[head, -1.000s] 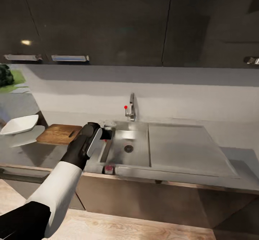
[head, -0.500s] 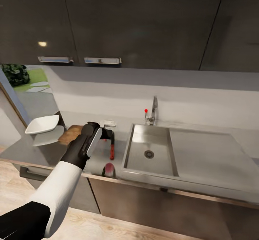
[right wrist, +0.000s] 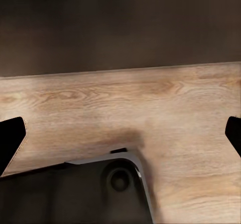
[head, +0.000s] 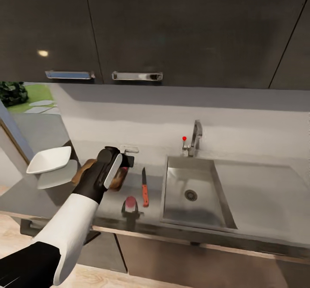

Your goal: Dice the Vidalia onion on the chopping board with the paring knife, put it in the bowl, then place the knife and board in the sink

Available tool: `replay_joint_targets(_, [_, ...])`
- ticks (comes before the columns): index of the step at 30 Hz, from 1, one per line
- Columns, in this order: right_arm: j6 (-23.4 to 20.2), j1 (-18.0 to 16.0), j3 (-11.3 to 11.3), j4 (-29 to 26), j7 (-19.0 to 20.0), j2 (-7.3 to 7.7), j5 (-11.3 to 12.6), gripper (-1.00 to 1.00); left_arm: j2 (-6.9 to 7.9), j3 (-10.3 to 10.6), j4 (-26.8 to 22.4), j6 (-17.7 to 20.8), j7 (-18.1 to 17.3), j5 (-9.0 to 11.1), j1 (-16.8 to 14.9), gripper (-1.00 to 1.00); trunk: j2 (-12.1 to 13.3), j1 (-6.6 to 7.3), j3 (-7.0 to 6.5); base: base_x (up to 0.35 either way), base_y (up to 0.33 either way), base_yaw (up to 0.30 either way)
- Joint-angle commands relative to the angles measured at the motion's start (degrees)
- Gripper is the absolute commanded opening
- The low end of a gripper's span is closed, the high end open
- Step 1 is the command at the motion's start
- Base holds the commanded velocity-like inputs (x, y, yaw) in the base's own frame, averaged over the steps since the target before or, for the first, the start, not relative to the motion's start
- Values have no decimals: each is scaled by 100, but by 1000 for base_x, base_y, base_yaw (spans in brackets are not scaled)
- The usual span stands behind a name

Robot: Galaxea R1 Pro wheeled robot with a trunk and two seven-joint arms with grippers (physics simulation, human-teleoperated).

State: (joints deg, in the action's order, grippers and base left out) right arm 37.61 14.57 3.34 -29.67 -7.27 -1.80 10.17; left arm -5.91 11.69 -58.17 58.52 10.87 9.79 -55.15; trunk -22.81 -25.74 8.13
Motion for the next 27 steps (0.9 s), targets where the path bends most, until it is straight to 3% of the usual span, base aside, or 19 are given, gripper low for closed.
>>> replay_joint_targets(1, [10, 2, 35, -12, -29, 4, 47, 100, 2, 9, 2, 18, 56, 59, -5, -100, -11, -4, 7, 57, 314, -189])
replay_joint_targets(9, [10, 2, 40, -12, -29, 4, 48, 100, 29, 9, 18, 19, 56, 59, -5, -100, -11, -4, -17, 15, 330, -163])
replay_joint_targets(27, [10, 2, 44, -12, -29, -5, 49, 100, 8, 22, 52, 19, 56, 59, -5, -100, -11, -4, -20, -27, 335, -7])
